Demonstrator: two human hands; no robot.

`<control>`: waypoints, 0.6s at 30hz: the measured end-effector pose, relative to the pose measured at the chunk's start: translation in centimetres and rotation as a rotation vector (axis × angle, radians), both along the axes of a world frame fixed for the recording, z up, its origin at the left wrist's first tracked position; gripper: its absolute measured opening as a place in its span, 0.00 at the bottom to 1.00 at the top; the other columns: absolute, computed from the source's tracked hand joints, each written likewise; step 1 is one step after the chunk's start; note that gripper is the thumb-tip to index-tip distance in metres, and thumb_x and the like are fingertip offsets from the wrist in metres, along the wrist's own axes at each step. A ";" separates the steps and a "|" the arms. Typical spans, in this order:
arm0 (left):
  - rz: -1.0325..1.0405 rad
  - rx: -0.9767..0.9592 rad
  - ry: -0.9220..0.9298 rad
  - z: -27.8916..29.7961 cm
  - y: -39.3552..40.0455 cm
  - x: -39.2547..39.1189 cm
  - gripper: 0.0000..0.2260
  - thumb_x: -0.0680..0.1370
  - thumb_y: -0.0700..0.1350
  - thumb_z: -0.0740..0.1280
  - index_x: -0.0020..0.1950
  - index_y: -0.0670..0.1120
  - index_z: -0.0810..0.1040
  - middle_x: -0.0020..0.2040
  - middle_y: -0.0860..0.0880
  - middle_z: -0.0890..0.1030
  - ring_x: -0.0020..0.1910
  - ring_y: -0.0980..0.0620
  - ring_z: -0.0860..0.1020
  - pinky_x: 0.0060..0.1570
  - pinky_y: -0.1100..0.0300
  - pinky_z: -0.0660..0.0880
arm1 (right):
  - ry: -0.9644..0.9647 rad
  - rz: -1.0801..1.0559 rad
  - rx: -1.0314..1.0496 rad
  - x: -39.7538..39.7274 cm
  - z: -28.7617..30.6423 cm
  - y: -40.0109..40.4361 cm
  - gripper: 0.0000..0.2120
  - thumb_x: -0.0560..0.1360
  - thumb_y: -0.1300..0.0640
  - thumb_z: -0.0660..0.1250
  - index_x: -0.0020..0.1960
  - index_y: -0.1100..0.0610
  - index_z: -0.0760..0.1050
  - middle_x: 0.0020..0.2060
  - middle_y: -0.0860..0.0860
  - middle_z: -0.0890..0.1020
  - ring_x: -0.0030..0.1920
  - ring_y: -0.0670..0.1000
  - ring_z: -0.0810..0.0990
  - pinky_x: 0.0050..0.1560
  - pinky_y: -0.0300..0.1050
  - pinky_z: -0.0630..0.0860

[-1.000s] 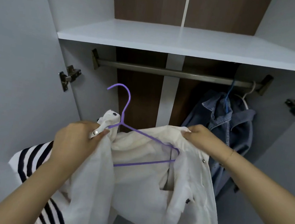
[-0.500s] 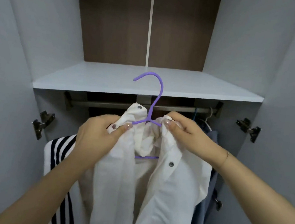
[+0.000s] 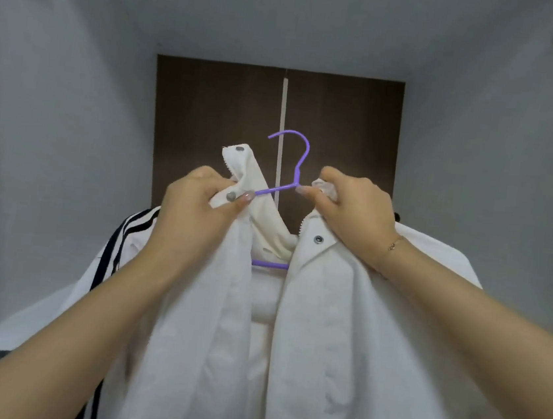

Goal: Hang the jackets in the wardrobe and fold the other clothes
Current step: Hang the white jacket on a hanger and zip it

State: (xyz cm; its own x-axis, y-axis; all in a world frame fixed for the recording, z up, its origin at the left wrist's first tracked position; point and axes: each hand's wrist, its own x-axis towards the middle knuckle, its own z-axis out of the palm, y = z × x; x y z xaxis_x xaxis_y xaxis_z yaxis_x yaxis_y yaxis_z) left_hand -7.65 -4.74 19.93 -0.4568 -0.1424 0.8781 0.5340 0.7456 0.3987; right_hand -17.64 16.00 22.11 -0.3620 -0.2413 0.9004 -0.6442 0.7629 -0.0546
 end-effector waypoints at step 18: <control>0.148 -0.188 -0.671 -4.1 0.2 -30.3 0.05 0.75 0.40 0.65 0.40 0.42 0.73 0.43 0.44 0.76 0.47 0.47 0.77 0.46 0.59 0.70 | -0.463 -0.016 0.175 -31.2 -4.1 -5.6 0.17 0.75 0.37 0.64 0.40 0.50 0.70 0.41 0.49 0.80 0.48 0.55 0.79 0.39 0.44 0.65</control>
State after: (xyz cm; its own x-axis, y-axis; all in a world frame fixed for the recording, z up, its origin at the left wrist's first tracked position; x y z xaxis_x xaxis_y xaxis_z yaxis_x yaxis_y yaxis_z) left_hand -37.95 -4.53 15.79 -0.8949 -0.1182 0.4303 0.1068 0.8795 0.4637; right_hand -48.84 10.37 17.97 -0.7192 -0.3661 0.5905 -0.5710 0.7957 -0.2022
